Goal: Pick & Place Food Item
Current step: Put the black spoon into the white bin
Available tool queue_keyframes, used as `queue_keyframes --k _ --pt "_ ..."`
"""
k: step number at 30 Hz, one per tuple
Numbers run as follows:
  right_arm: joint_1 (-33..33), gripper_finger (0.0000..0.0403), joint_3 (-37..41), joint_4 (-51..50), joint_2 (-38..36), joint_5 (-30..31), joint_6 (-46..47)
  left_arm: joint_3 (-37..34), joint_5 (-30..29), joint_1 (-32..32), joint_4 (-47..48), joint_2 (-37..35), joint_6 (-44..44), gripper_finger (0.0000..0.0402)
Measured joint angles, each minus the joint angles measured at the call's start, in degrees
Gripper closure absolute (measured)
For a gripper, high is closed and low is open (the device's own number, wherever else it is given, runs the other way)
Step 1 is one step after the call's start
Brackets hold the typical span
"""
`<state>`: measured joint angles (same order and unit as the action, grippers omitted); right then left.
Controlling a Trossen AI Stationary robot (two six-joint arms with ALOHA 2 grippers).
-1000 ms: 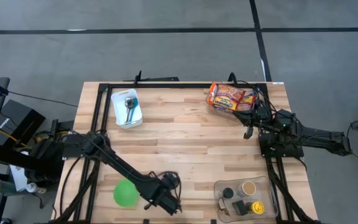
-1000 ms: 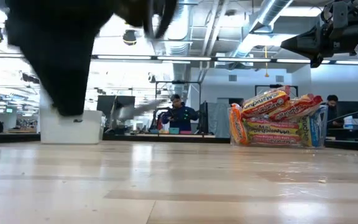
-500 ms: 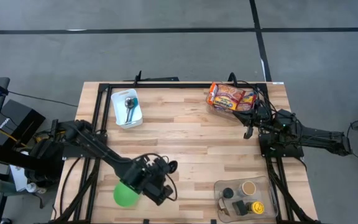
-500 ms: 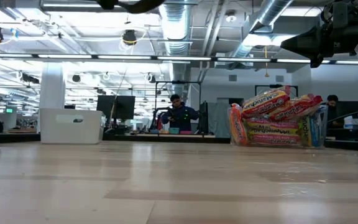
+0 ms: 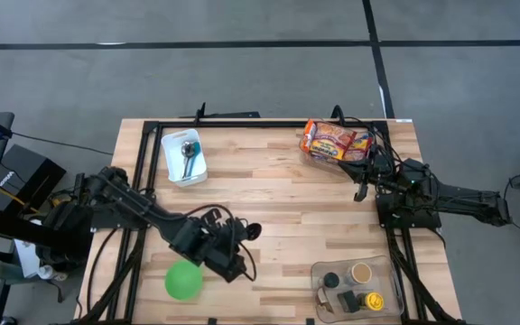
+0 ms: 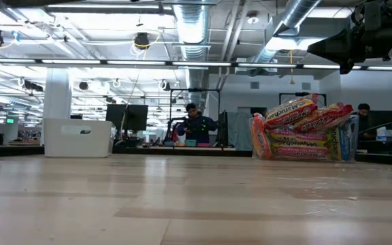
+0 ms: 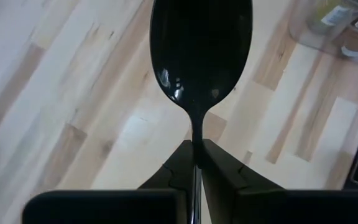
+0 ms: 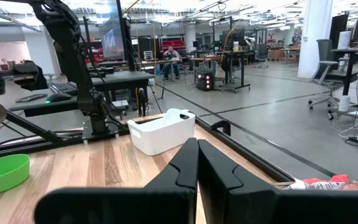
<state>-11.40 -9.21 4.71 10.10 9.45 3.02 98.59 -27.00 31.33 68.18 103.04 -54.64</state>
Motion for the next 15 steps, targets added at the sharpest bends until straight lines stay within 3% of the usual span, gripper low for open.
queue_keyframes --k 7,15 --pt "0.0 0.0403 0.0 0.0 0.0 0.0 0.0 0.0 0.0 -3.2 -0.5 0.0 6.3 0.0387" --pt "0.0 0.0403 0.0 0.0 0.0 0.0 0.0 0.0 1.0 -11.0 -0.6 -0.1 9.7 0.0387"
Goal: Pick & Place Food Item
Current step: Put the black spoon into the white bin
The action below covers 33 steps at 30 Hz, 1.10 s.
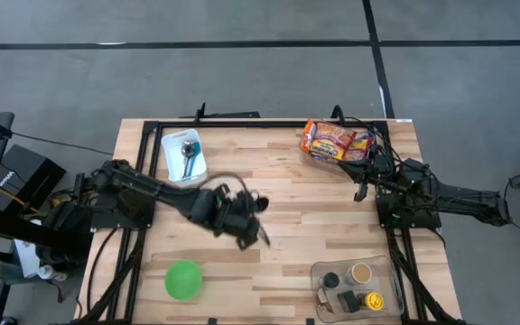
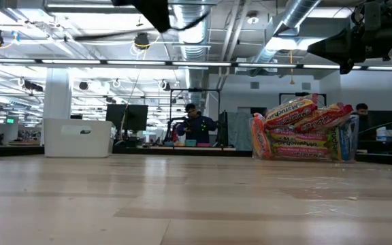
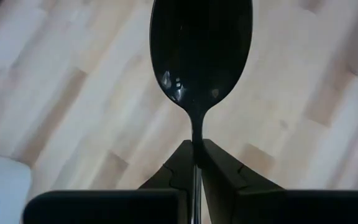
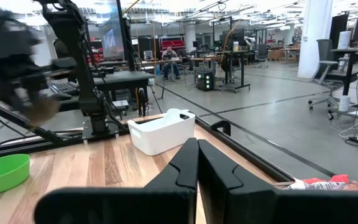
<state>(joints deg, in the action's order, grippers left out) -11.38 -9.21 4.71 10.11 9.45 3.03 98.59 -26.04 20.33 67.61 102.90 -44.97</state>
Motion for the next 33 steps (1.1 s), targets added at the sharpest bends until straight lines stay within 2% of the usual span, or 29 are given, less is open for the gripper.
queue_keyframes --k 5,10,22,27,33 --pt "0.0 0.0403 0.0 0.0 0.0 0.0 0.0 0.0 0.1 -7.8 0.6 -2.3 2.5 0.0390" --pt "0.0 0.0403 0.0 0.0 0.0 0.0 0.0 0.0 2.4 -17.2 0.8 -7.1 2.7 0.0386" --pt "0.0 0.0403 0.0 0.0 0.0 -0.1 0.0 0.0 2.7 -40.0 5.0 -18.2 2.7 0.0387" --pt "0.0 0.0403 0.0 0.0 0.0 -0.1 0.0 0.0 2.7 -46.6 8.3 -20.5 3.4 0.0390" --pt "0.0 0.0403 0.0 0.0 0.0 -0.2 0.0 -0.7 2.8 -51.4 10.5 -20.9 9.6 0.0387"
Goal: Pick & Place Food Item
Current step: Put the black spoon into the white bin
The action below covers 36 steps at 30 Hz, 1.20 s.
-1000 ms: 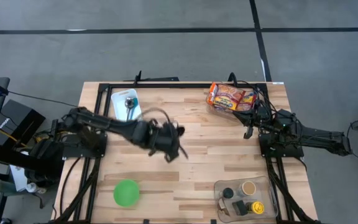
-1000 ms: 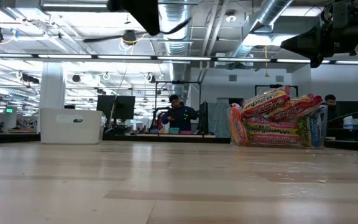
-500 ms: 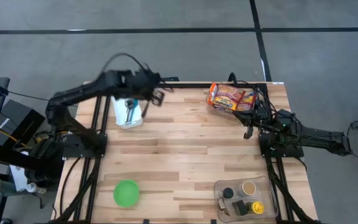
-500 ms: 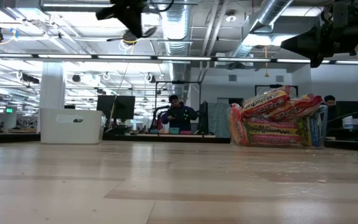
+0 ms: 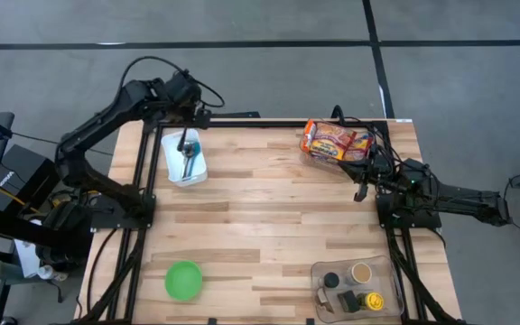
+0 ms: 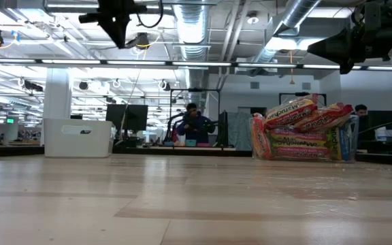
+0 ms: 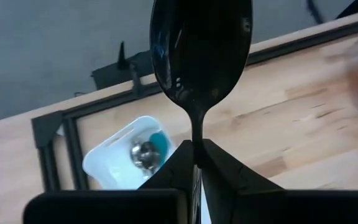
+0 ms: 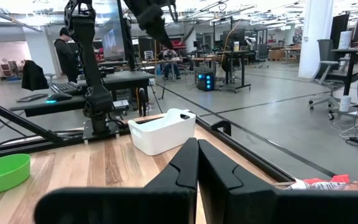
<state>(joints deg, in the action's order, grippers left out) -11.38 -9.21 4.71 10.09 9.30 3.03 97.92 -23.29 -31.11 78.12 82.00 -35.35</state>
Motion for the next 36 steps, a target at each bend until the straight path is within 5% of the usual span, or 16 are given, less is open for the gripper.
queue_keyframes --k 8,24,36 --pt "0.0 0.0403 0.0 0.0 0.0 0.0 0.0 -11.7 -1.4 -4.5 -3.5 0.0 5.0 0.0385" --pt "0.0 0.0403 0.0 0.0 0.0 0.0 0.0 -41.8 1.2 -9.9 -27.9 -5.3 6.5 0.0389" --pt "0.0 0.0403 0.0 0.0 0.0 0.0 0.0 -53.2 3.9 -11.4 -38.7 -9.0 6.5 0.0387"
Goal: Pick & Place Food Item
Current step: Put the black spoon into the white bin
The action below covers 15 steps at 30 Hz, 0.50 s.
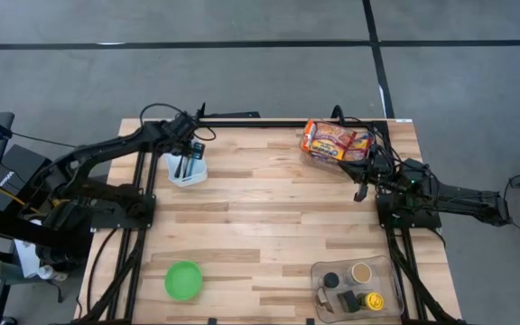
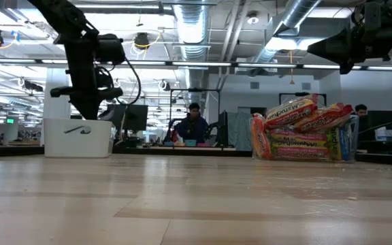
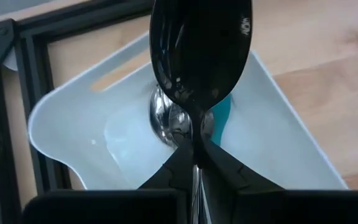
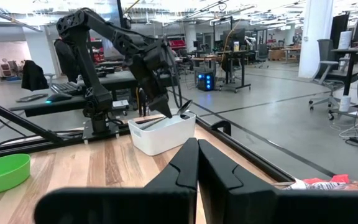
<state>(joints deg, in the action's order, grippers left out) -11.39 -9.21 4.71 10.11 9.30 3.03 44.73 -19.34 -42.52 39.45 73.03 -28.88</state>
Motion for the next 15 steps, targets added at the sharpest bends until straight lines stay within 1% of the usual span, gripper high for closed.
queue_keyframes --k 4,11,15 --pt "0.0 0.0403 0.0 0.0 0.0 0.0 0.0 -2.1 1.3 0.0 -1.0 0.0 0.0 0.0387" --pt "0.0 0.0403 0.0 0.0 0.0 0.0 0.0 -5.6 1.4 0.0 -1.4 0.0 -0.1 0.0385" --pt "0.0 0.0403 0.0 0.0 0.0 0.0 0.0 -6.3 1.4 0.0 -1.6 0.0 -0.1 0.0385"
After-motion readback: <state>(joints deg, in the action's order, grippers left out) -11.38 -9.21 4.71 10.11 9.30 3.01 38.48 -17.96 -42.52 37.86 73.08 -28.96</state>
